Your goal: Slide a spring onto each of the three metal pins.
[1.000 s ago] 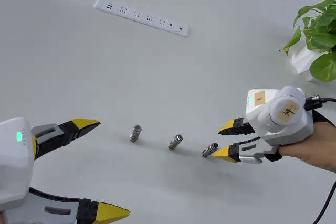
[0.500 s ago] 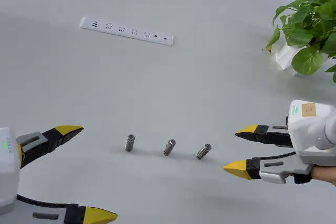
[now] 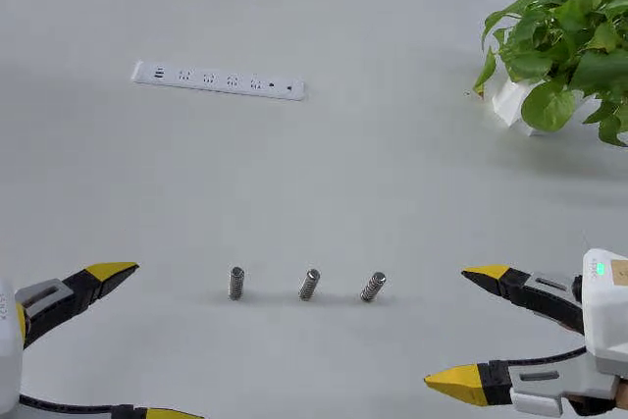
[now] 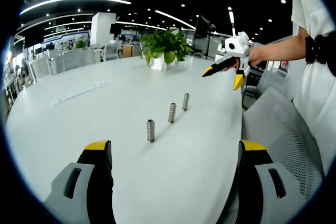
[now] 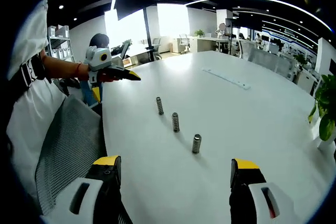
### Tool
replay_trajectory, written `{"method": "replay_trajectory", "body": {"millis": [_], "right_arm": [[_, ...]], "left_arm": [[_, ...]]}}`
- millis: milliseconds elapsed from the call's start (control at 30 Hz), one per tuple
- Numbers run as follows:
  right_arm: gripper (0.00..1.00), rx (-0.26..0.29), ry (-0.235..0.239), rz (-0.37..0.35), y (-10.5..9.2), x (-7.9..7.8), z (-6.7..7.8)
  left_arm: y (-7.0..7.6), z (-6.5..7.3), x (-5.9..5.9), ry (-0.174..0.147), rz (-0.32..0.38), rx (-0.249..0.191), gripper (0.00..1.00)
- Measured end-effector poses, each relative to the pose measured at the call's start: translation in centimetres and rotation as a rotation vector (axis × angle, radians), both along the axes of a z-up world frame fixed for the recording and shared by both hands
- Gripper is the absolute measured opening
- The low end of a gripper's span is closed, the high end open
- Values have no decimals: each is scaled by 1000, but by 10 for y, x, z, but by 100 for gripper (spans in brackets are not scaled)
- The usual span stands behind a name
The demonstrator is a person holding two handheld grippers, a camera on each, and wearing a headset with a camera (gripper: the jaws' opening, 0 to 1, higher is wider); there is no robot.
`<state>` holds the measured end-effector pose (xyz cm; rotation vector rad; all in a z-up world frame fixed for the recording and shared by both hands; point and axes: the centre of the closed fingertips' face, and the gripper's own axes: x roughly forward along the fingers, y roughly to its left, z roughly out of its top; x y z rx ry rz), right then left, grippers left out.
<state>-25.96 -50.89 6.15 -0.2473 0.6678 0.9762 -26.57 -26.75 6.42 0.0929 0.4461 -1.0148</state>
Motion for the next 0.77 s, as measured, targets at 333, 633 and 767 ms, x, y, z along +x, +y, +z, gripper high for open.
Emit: {"method": "replay_trajectory", "body": {"millis": [333, 633, 767], "right_arm": [[90, 23, -6, -22, -3, 0, 1], [89, 36, -13, -28, -1, -1, 3], [89, 36, -16, -29, -1, -2, 4]], "left_arm": [[1, -2, 1, 2, 9, 9, 99], [2, -3, 0, 6, 10, 12, 99], [2, -2, -1, 4, 7, 14, 99]]}}
